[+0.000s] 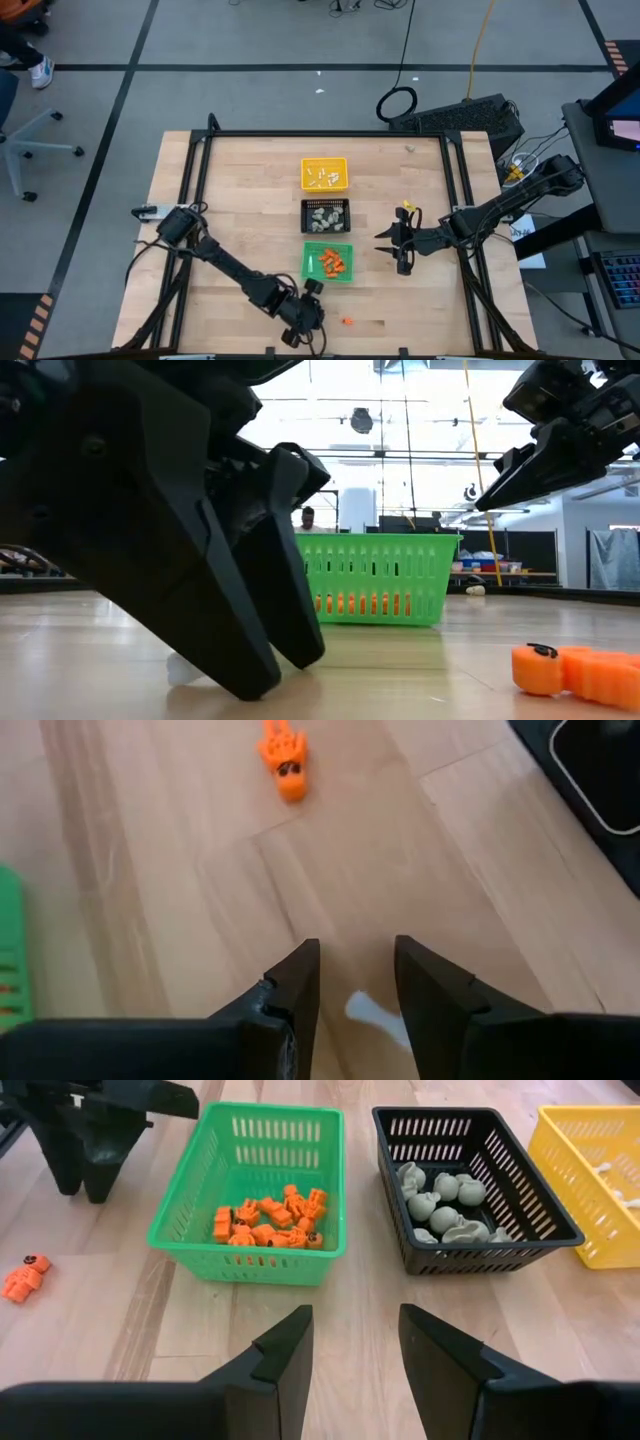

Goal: Sort Halloween decoration
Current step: Put the white bone toy into the yellow basket

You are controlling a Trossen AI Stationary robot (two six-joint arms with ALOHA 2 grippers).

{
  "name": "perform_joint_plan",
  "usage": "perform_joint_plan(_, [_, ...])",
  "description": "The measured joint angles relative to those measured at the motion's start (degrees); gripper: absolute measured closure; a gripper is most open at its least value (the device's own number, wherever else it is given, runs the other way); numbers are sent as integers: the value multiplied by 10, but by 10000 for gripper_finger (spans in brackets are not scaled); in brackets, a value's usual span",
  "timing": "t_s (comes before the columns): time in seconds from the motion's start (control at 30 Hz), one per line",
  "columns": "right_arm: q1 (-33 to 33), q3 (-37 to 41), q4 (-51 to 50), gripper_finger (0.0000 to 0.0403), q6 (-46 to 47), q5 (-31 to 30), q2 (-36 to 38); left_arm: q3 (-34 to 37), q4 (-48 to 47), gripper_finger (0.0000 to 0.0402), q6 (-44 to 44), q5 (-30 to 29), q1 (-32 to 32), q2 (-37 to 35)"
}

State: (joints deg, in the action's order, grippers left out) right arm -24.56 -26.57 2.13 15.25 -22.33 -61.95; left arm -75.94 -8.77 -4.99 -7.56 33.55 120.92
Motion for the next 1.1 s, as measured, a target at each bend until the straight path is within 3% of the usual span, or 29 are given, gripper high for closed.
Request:
perform_joint_plan(0.47, [0,0,-3,268,-3,-1,0,1,-57,282,-67,-23,22,-13])
perform_joint_plan(0.6, [0,0,-2,268,-3,-1,0,1,-65,309,-85,-24,28,-14])
perform_joint_plan(0.83, [0,0,-1,268,-3,-1,0,1,-114,391,-133,-15,42,-30])
perform_joint_plan(1.1, [0,0,2,268,-5,-1,0,-1,-169,393,-183,-14,55,-33])
